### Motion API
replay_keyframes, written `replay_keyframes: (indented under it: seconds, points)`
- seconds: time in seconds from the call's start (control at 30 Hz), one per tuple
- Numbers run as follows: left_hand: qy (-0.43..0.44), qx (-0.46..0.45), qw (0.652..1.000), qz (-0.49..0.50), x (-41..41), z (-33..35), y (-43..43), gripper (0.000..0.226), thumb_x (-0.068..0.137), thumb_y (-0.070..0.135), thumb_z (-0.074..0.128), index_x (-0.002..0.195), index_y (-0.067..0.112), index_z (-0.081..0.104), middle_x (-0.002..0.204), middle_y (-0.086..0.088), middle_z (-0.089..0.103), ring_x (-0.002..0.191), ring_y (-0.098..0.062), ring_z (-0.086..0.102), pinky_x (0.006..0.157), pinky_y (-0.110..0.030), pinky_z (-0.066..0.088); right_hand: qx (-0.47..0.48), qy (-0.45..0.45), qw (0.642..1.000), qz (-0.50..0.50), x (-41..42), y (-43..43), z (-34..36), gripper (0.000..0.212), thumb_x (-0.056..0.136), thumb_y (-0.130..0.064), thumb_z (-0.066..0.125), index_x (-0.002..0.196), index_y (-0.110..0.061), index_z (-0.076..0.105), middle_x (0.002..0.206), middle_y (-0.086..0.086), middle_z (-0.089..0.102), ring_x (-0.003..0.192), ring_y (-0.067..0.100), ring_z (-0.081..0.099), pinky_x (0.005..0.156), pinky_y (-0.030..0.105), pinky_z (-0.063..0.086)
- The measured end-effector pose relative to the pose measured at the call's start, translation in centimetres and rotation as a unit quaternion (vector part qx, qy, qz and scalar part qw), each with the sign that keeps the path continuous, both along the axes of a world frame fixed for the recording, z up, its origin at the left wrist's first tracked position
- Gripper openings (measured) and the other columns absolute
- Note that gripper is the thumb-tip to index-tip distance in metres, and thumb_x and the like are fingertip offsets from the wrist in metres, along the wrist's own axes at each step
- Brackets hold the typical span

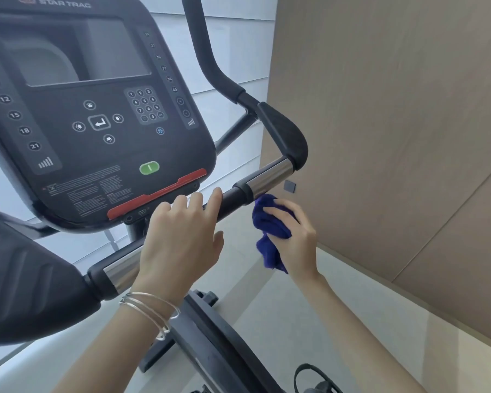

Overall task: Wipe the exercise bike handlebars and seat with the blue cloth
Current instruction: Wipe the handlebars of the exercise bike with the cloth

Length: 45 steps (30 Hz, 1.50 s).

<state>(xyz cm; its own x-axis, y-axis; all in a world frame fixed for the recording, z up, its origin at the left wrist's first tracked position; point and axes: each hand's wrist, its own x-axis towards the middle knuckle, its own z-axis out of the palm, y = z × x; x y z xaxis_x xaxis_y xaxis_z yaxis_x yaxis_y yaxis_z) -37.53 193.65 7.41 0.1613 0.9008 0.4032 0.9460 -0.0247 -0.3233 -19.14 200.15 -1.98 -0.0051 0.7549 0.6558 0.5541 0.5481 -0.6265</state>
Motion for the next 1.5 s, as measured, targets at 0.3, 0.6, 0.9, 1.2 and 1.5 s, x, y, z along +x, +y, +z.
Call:
replay_keyframes:
  seconds: [0.3,0.6,0.9,1.2,1.5]
  points:
    - [0.002,-0.004,1.000,-0.008,-0.1,0.1,-0.1,0.062,0.084,0.047,0.049,0.137,0.018,0.037,0.087,-0.001,0.059,0.065,-0.021,0.036,0.054,-0.030,0.027,0.007,0.146,0.989,-0.010,-1.8,1.4,1.0,0.031,0.074,-0.001,0.073,0.103,-0.012,0.067,0.109,-0.001,0.061,0.101,0.005,0.057,0.088,0.014,0.047]
    - [0.011,0.003,1.000,-0.010,0.0,0.2,-0.1,0.061,0.086,0.053,0.044,0.136,0.018,0.037,0.086,-0.001,0.059,0.064,-0.020,0.034,0.053,-0.029,0.027,0.012,0.129,0.992,0.005,-1.6,1.3,0.4,0.028,0.073,-0.010,0.068,0.101,-0.014,0.065,0.106,-0.009,0.060,0.100,0.001,0.056,0.085,0.009,0.044]
    - [0.000,0.002,1.000,-0.019,0.0,0.2,-0.1,0.062,0.086,0.053,0.041,0.136,0.017,0.036,0.084,-0.002,0.057,0.065,-0.021,0.034,0.057,-0.031,0.027,-0.018,0.203,0.978,-0.049,-0.5,3.0,2.1,0.026,0.072,0.000,0.070,0.096,-0.011,0.066,0.101,-0.006,0.060,0.096,0.005,0.058,0.084,0.016,0.048]
    - [0.010,0.007,1.000,-0.028,-0.1,0.0,0.1,0.064,0.087,0.057,0.035,0.135,0.014,0.035,0.086,-0.004,0.052,0.072,-0.024,0.031,0.062,-0.034,0.025,0.099,0.164,0.981,-0.030,-0.6,-0.6,3.4,0.028,0.069,-0.007,0.068,0.097,-0.010,0.068,0.104,-0.003,0.062,0.099,0.006,0.059,0.089,0.014,0.044]
    - [0.009,-0.001,1.000,-0.024,0.1,0.2,-0.1,0.065,0.087,0.058,0.035,0.136,0.015,0.037,0.081,-0.002,0.049,0.069,-0.022,0.030,0.059,-0.033,0.024,-0.023,0.068,0.997,-0.012,-0.4,5.1,11.0,0.036,0.075,-0.005,0.058,0.107,-0.018,0.068,0.104,-0.008,0.066,0.095,0.002,0.060,0.086,0.018,0.047]
